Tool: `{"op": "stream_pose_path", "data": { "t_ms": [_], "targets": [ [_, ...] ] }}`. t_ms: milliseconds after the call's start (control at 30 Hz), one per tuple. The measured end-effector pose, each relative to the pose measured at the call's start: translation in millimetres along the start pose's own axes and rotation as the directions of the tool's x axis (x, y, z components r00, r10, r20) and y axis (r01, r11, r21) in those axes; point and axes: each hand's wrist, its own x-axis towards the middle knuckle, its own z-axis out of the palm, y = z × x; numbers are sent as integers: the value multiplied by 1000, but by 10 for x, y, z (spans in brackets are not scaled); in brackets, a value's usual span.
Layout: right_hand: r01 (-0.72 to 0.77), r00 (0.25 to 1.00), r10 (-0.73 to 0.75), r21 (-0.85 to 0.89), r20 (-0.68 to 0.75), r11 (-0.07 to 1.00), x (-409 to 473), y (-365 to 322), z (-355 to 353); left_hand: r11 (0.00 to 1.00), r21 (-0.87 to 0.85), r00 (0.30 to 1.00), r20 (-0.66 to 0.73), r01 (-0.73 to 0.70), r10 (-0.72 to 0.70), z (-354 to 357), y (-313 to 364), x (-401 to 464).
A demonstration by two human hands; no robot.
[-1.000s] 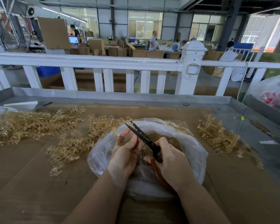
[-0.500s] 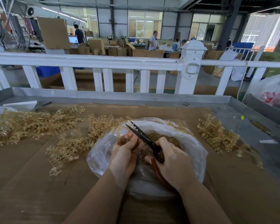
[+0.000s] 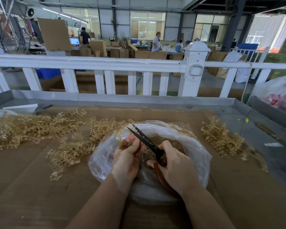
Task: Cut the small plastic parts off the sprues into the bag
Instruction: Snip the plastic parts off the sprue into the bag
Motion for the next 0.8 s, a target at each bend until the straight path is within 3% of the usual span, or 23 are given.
{"op": "stream_pose_path", "data": {
  "t_ms": [800],
  "targets": [
    [11, 999, -11, 16, 30, 1000, 0, -30, -12, 999, -27, 999, 30, 34, -33, -32, 5, 24]
  ]
}}
